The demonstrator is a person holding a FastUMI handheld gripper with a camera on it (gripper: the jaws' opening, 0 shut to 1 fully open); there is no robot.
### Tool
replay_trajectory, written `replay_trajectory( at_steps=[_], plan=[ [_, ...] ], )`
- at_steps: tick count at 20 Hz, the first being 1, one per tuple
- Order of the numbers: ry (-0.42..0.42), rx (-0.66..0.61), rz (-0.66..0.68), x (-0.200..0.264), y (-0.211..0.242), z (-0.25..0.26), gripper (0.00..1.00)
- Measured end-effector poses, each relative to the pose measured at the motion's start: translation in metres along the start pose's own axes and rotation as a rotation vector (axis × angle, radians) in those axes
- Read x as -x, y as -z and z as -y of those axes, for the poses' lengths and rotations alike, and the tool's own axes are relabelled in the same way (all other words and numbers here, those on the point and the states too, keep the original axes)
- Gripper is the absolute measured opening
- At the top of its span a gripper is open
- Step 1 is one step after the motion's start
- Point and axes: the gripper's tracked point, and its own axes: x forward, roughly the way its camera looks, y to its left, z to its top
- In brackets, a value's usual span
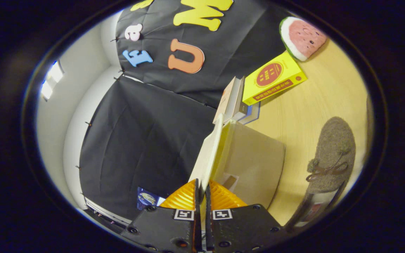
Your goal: Open the storage box then place both shoes into the box .Put the left shoe in first, then the right shoe, with the right side of both shoes facing outward in a uniform manner.
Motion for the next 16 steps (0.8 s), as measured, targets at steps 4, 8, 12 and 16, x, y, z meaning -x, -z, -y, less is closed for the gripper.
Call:
replay_trajectory(
  at_steps=[4, 8, 12, 16],
  plan=[
    [-0.005, 0.015, 0.026, -0.005, -0.011, -0.037, 0.05],
    [-0.022, 0.062, 0.053, -0.022, -0.019, -0.088, 0.05],
    [-0.049, 0.085, 0.061, -0.054, -0.016, -0.138, 0.05],
    [-0.057, 0.086, 0.059, -0.096, -0.016, -0.176, 0.05]
  ],
)
